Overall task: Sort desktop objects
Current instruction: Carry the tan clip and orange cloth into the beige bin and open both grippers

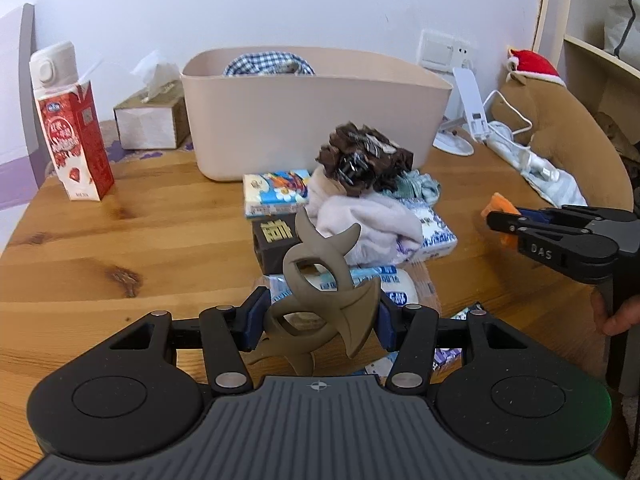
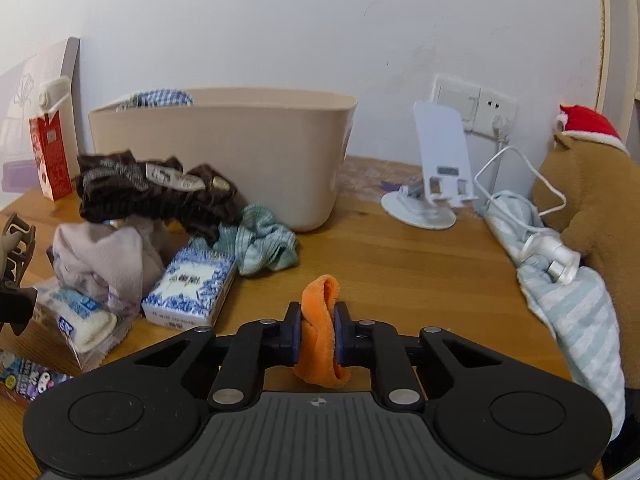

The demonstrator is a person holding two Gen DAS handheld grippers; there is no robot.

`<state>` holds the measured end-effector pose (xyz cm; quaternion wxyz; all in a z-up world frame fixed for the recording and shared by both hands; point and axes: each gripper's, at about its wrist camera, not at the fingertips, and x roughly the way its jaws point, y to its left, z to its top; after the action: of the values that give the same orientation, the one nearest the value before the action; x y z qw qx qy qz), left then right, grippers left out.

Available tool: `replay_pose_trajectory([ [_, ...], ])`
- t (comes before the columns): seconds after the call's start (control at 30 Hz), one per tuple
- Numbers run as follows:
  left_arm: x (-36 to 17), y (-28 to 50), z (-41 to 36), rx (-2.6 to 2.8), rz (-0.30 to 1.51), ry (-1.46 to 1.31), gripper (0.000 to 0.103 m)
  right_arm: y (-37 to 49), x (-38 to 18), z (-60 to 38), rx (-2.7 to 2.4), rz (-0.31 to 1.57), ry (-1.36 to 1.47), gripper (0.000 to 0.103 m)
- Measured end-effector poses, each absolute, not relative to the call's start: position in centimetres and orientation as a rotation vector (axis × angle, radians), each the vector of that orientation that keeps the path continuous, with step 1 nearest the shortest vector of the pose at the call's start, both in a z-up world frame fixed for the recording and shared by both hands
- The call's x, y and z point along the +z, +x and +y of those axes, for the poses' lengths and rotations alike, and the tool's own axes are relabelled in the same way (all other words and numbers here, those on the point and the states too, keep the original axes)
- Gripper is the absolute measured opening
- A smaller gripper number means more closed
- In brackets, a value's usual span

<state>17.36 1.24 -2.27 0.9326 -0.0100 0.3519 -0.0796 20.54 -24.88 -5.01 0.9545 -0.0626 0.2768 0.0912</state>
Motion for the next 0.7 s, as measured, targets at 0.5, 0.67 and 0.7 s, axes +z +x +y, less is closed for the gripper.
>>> replay_pose_trajectory([
  [0.5,5.3,19.9,3.0,-0.088,0.544,0.015,0.054,21.6,2.9,-25.6,0.157,0.388,-0.193,0.015],
  [0.67,7.9,21.7,3.3,-0.061,0.487,0.05,0.054,22.8,5.3,-25.4,0.154,0.34,-0.208,0.015],
  [0.7,8.4,22.0,3.3,-0.055,0.475,0.056,0.054,23.1,5.6,-25.3,0.154,0.332,-0.206,0.015],
])
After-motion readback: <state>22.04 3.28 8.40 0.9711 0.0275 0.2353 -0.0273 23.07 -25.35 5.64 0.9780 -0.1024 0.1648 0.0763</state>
